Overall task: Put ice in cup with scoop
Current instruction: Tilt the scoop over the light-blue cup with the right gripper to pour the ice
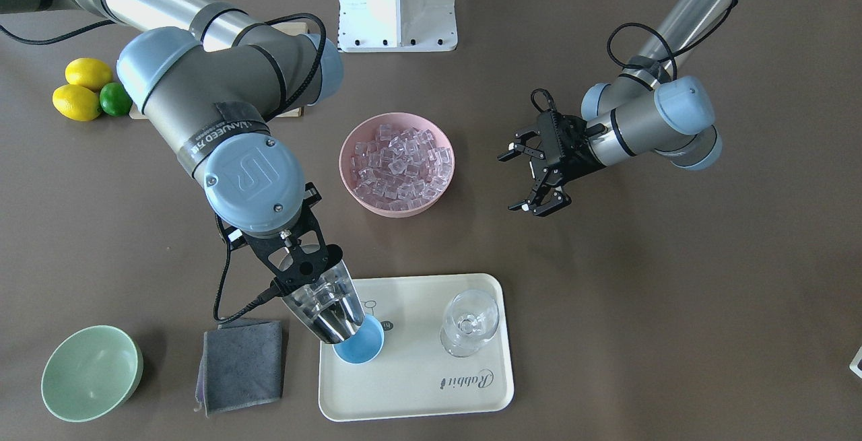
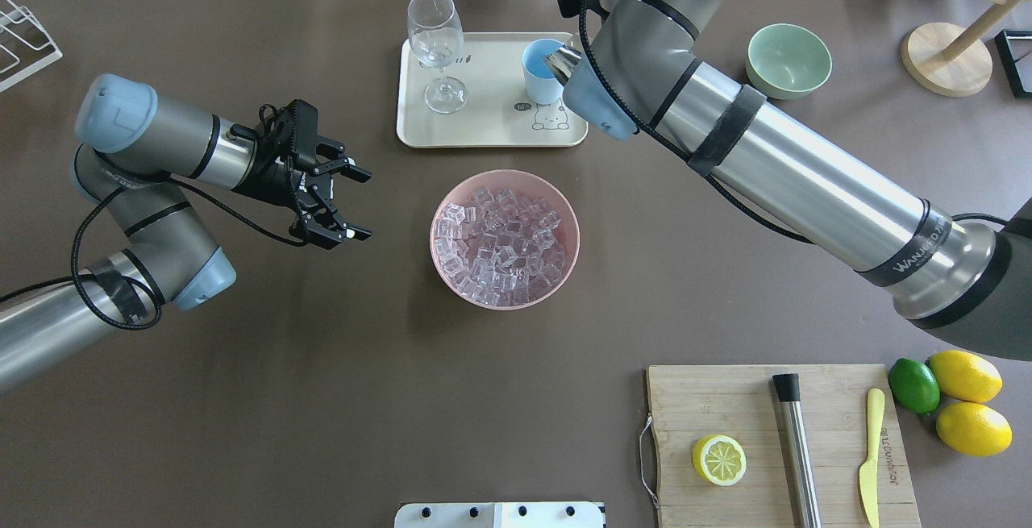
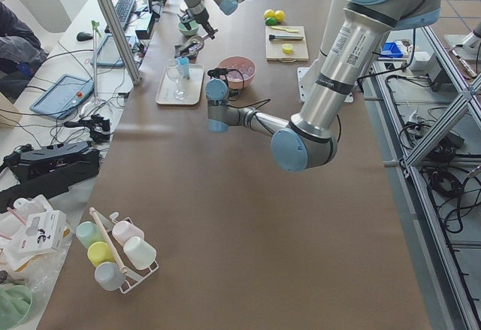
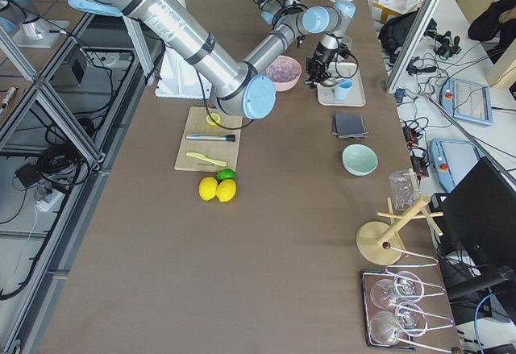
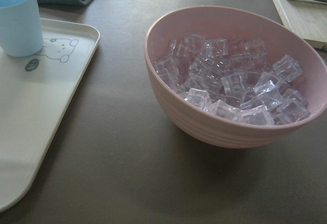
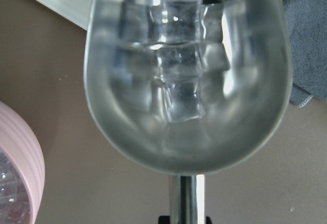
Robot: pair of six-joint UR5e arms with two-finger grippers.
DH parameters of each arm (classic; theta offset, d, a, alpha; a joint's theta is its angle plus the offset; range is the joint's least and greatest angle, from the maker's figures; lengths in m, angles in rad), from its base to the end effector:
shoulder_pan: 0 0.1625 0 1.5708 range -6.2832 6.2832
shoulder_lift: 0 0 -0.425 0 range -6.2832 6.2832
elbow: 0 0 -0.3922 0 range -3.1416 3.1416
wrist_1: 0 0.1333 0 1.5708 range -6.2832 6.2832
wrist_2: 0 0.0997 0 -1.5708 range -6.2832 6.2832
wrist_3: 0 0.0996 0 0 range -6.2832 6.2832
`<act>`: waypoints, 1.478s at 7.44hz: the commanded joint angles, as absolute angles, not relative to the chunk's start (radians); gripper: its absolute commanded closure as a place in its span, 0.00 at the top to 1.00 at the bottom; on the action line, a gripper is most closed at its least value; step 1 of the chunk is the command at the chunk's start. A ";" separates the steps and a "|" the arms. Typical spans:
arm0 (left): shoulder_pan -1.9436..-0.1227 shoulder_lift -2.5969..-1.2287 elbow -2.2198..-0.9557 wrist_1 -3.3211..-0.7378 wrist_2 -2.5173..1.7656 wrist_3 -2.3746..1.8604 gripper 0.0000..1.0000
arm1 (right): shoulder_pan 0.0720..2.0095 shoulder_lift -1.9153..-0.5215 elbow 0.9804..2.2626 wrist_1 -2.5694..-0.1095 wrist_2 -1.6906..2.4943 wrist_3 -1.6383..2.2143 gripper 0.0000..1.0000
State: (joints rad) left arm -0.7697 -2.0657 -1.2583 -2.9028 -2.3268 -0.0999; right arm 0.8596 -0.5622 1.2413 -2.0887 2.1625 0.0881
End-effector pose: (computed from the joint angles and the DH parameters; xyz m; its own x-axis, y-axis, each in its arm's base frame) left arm 0.4327 -0.5098 0.3699 0.0184 0.9903 -0.1380 -0.0388 0.1387 0.9896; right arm -0.4479 -0.6390 0.2083 0.6248 -0.5414 0.5625 0.5916 0.7985 0.1114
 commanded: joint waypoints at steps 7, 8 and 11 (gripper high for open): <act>-0.847 -2.019 -1.651 -2.143 -2.322 -0.100 0.98 | 0.877 -0.358 1.030 -2.399 2.197 -0.046 0.00; -0.847 -2.019 -1.651 -2.143 -2.322 -0.100 0.98 | 0.885 -0.338 1.007 -2.420 2.194 -0.073 0.00; -0.853 -2.017 -1.652 -2.096 -2.319 -0.103 0.98 | 0.888 -0.258 0.901 -2.427 2.174 -0.083 0.00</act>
